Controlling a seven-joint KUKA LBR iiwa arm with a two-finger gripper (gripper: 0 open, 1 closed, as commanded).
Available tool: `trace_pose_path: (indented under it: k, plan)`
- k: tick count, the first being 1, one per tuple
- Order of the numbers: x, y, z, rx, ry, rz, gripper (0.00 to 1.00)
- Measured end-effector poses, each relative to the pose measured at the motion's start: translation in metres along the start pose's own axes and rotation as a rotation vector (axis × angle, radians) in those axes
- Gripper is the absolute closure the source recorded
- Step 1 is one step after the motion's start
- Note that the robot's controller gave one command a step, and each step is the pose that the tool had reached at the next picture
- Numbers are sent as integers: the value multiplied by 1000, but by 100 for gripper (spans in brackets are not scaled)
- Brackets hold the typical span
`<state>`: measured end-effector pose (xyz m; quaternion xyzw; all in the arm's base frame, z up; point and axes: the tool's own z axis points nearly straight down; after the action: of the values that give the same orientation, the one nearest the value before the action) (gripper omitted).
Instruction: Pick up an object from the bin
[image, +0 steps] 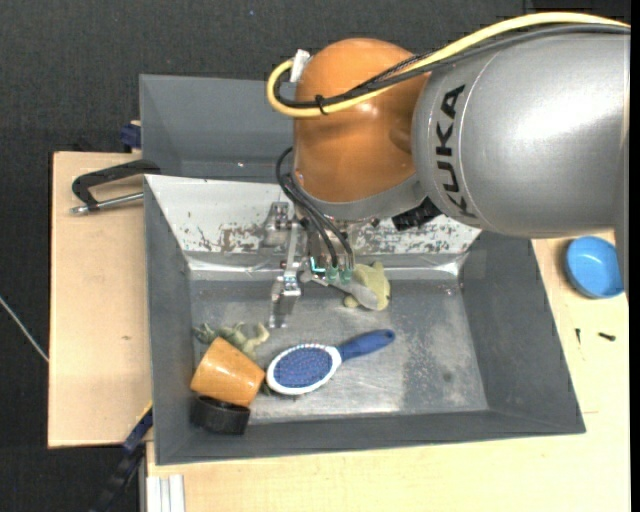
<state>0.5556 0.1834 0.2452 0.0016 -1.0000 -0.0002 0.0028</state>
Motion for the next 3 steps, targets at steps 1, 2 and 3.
trace_pose_path:
  k: [1,2,3]
  plan:
    - [14,-7,154,-3,-19,-237,0]
    - [9,4,165,30,19,-9,0]
    - [32,-73,171,-5,-16,9,0]
